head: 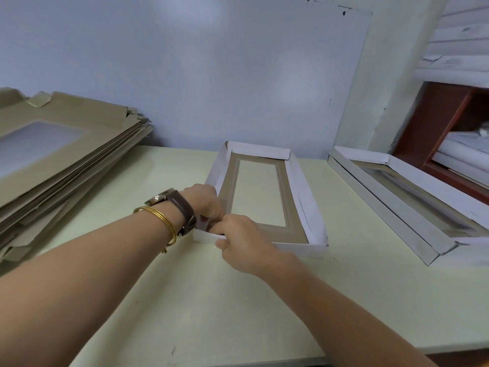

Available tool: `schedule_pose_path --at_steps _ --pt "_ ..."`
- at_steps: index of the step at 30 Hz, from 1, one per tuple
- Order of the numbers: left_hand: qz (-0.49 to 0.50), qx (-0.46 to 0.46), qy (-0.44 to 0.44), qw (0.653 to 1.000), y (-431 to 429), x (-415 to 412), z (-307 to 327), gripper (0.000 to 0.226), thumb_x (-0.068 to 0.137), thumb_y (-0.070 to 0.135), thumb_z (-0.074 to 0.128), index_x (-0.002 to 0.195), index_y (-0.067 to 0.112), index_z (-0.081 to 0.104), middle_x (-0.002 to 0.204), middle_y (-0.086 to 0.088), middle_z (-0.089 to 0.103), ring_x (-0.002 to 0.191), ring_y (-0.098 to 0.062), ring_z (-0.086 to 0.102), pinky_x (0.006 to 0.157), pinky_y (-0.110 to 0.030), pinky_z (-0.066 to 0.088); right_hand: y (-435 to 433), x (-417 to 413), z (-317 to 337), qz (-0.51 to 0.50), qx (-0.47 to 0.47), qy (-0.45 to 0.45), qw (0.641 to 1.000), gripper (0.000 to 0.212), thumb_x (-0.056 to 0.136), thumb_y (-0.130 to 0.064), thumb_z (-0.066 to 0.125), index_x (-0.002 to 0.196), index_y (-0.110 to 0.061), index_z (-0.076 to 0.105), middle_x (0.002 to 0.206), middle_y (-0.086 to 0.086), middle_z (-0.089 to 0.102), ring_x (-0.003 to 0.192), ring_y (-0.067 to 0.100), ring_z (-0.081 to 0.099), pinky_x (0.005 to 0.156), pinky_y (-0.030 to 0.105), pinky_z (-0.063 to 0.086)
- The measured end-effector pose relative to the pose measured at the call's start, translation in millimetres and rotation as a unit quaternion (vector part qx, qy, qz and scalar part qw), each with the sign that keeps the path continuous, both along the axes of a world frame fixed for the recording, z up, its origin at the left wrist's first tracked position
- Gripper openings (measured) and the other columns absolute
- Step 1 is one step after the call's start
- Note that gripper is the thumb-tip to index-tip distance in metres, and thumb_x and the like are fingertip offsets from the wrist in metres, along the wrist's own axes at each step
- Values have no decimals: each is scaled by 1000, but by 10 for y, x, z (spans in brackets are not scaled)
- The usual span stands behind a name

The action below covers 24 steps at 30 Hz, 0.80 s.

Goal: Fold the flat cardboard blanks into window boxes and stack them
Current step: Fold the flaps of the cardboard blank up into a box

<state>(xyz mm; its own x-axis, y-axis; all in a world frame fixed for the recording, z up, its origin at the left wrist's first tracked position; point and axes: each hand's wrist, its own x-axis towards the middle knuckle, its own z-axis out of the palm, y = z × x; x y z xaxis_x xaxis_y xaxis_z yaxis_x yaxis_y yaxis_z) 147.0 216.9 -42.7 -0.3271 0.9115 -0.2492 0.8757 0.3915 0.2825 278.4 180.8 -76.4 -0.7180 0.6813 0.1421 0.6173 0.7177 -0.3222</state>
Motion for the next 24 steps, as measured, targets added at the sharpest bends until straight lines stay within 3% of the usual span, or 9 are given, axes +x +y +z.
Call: schedule_pose_path --at_steps 3,8,10,12,15,19,22,24 --pt "-10 11 37 999 -20 3 -12 8 76 11 57 74 13 50 76 -4 54 61 -17 53 50 -24 44 -6 2 6 4 4 4 1000 28 85 0 53 68 -21 43 76 3 50 76 28 47 58 31 34" --pt "-22 14 48 999 -28 -2 -35 12 80 16 57 74 14 47 81 -4 53 74 -21 55 57 -26 42 -24 28 4 4 2 21 1000 19 87 -3 56 80 -21 59 80 1 55 78 26 48 63 30 36" --pt "-29 12 43 999 -30 -2 -28 15 82 19 57 74 14 46 80 -3 52 71 -19 54 55 -25 40 -34 43 10 -4 10 25 1000 14 89 -7 58 94 -17 65 88 4 64 84 27 53 67 32 42" --pt "-32 7 32 999 -34 -8 -9 16 82 20 57 73 14 46 76 -2 51 63 -16 50 49 -24 38 -46 60 12 -12 20 33 999 13 91 -11 59 101 -17 64 92 5 66 86 27 54 66 31 37" --pt "-33 -8 18 999 -66 -17 44 8 81 15 58 78 8 55 75 -7 59 59 -20 54 51 -24 45 -67 88 28 -24 22 45 998 9 91 -14 59 99 -18 59 89 6 64 81 25 48 65 30 30" --pt "-43 -32 -32 998 -97 -79 70 22 79 2 52 96 -1 66 79 -16 61 63 -27 53 57 -27 47 -98 103 57 -19 5 47 999 7 91 -11 58 95 -16 59 86 7 64 83 28 53 67 34 41" --pt "-27 -29 -93 995 -134 -154 93 15 77 -5 54 86 -3 66 77 -14 60 67 -27 58 64 -29 51 -108 106 73 -23 -3 36 999 5 91 -12 57 88 -15 60 83 5 63 83 28 54 67 34 41" --pt "-19 -23 -122 992 -158 -187 121 10 75 -7 56 73 1 62 68 -10 59 59 -22 59 54 -23 52 -101 113 75 -26 5 17 1000 24 91 -14 56 69 -18 49 75 5 56 77 28 50 60 34 33"
